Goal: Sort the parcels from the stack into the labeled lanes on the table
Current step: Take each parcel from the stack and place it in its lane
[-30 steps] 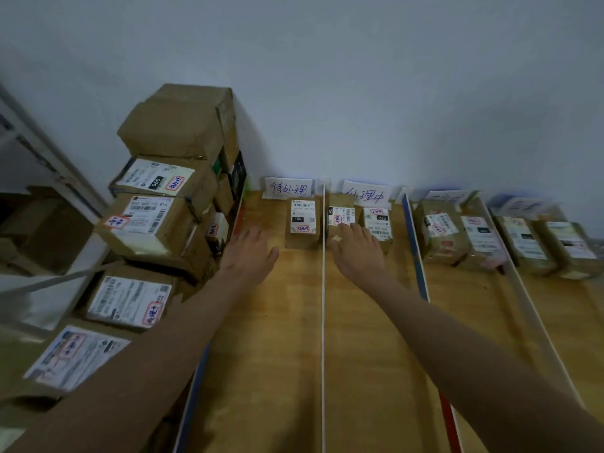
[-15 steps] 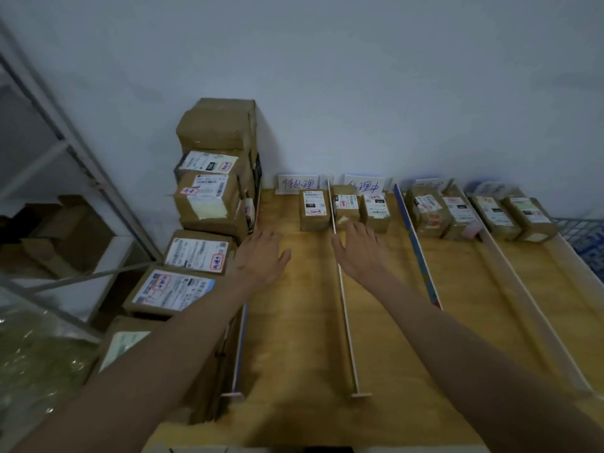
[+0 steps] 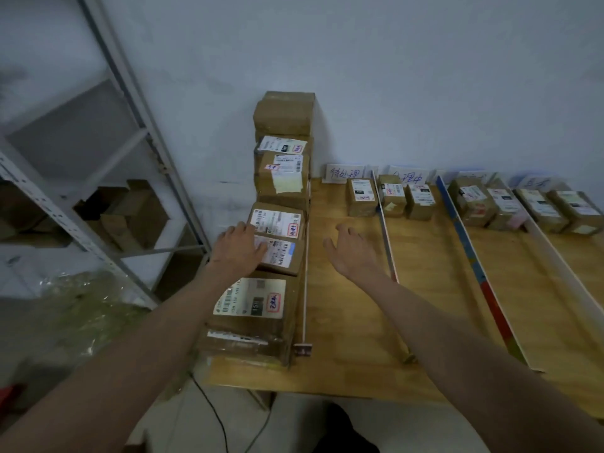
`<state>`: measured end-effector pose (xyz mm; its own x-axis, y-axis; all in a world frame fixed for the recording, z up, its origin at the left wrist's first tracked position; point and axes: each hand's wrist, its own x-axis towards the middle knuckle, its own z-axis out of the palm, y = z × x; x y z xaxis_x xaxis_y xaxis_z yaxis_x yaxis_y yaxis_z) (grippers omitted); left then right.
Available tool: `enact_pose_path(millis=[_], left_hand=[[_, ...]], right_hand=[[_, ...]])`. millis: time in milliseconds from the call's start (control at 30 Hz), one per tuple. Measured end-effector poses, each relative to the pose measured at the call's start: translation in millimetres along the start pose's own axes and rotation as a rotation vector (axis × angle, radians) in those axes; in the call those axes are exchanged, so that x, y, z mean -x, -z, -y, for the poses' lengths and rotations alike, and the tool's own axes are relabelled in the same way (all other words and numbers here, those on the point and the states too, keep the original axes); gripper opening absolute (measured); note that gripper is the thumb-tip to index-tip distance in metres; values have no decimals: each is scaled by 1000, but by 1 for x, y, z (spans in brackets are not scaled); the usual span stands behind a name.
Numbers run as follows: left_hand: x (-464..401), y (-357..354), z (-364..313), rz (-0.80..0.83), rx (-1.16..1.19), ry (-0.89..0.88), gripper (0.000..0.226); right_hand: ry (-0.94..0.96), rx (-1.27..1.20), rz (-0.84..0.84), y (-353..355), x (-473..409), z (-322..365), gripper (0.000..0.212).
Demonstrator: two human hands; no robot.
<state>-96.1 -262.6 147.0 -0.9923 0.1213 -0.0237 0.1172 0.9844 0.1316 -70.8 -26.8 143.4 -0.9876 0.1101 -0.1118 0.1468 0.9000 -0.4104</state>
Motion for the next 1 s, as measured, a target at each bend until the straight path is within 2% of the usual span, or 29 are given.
enact_pose_path(millis=[100, 233, 333, 433, 900, 1000], left_hand=[[3, -3, 21, 43, 84, 97, 48], [-5, -16, 43, 148, 151, 204, 62], [-11, -28, 52, 189, 266, 256, 61], [-13, -31, 55, 211, 291, 266, 62], [1, 1, 43, 161, 348, 222, 59], [5, 13, 36, 118, 401, 193, 59]], right_hand=[[-48, -116, 92, -11, 1, 19, 58], [-91, -358, 242, -35, -12, 34, 62], [-112, -460, 359, -48, -18, 41, 49], [-150, -495, 436, -54, -21, 45, 47], [-140, -626, 349, -19, -11, 46, 45], [-148, -691, 283, -7, -5, 44, 38]])
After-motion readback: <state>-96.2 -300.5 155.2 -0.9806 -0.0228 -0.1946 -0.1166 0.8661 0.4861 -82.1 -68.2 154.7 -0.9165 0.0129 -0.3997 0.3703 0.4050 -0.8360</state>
